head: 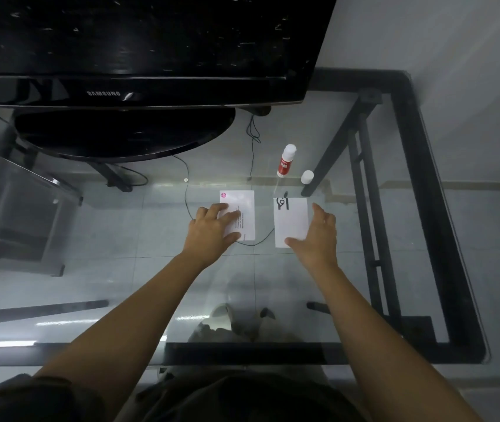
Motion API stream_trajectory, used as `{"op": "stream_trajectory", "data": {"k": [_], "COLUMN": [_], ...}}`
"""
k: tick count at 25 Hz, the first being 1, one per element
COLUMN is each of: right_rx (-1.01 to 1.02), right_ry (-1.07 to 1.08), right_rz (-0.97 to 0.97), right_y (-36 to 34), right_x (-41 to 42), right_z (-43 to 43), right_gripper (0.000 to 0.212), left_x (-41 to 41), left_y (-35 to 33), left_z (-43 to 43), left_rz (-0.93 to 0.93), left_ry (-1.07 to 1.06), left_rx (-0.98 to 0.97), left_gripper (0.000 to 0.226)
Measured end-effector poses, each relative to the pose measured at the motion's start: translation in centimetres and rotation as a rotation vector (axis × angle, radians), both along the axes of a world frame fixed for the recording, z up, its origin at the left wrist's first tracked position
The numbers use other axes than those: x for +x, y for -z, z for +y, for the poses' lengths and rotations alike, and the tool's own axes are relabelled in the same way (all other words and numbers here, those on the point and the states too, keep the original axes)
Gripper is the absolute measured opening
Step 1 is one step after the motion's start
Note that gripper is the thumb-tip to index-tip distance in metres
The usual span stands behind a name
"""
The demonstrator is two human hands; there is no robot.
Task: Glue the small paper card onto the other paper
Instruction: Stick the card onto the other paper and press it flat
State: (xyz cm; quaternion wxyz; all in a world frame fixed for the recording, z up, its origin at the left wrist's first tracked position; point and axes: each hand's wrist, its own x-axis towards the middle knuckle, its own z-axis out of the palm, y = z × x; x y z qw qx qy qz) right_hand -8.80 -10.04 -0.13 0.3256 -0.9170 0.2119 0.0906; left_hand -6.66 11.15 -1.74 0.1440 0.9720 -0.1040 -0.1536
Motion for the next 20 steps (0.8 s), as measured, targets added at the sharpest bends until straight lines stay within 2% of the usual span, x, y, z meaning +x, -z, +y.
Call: {"op": "stream_trajectory", "data": {"k": [4, 6, 8, 11, 17, 20], "right_rx": [0.040, 0.018, -0.054, -0.067, 0.020, -0.030], "right_ry": [0.017, 0.041, 0.118, 0.160, 0.140, 0.107], "right_rz": [0.038, -0.008, -0.040, -0.006, 0.032, 0.030], "right_y": [-0.2, -0.1, 0.2, 0.6, 0.2, 0.3], "right_x": [0.2, -0.4, -1.3, -2.2, -0.7, -0.8], "right_z": [-1.2, -1.0, -0.5, 0.2, -0.5, -1.2], "right_gripper": [0.084, 0.076, 0.071, 0.075, 0.082, 0.081], "left_x": [-0.1, -0.2, -0.2, -0.3, -0.5, -0.6], "left_y": [0.2, 0.3, 0.4, 0.6, 1.1, 1.4], "left_z": [-2.3, -3.2, -3.6, -2.5, -1.8, -2.3], "left_rz": [0.010, 0.009, 0.004, -0.012, 0.005, -0.007], "left_ry": [0.045, 0.060, 0.042, -0.030, 0.063, 0.050], "left_rx": [0.012, 0.010, -0.031, -0.090, 0.128, 0.165], "left_gripper": [0.051, 0.051, 0.051, 0.052, 0.061, 0.061]}}
